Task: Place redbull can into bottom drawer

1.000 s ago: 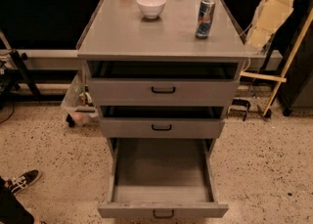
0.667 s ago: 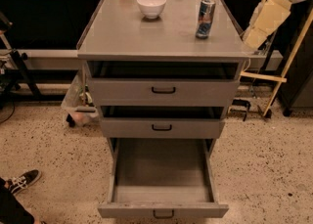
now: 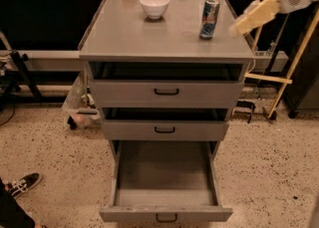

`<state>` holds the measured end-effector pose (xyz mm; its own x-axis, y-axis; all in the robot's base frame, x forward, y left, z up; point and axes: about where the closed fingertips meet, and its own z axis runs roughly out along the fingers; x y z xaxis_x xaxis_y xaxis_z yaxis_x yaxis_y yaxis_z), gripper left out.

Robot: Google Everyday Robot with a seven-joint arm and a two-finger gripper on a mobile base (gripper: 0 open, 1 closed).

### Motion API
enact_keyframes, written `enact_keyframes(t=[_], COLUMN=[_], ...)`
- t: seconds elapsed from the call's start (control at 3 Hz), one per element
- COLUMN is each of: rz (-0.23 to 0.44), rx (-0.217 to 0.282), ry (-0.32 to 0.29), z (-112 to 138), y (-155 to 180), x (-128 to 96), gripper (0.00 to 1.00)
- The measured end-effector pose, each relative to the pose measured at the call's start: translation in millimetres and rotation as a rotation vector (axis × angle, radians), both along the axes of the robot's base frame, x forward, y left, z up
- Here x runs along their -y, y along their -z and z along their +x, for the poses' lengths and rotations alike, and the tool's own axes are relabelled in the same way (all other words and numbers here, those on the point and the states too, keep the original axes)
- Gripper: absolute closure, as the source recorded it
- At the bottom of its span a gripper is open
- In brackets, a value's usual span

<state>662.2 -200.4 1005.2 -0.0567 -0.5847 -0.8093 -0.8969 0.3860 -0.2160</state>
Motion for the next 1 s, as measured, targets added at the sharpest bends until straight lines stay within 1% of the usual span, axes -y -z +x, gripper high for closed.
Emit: enact_keyframes(t=[0.33, 0.67, 1.0], rz=[0.162, 0.164, 0.189], rx=[0.004, 0.004, 0.024], ry=[-0.027, -0.026, 0.053], z=[27, 28, 45], y=[10, 11, 13], x=[-2, -2, 7], gripper=[0.00, 0.00, 0.00])
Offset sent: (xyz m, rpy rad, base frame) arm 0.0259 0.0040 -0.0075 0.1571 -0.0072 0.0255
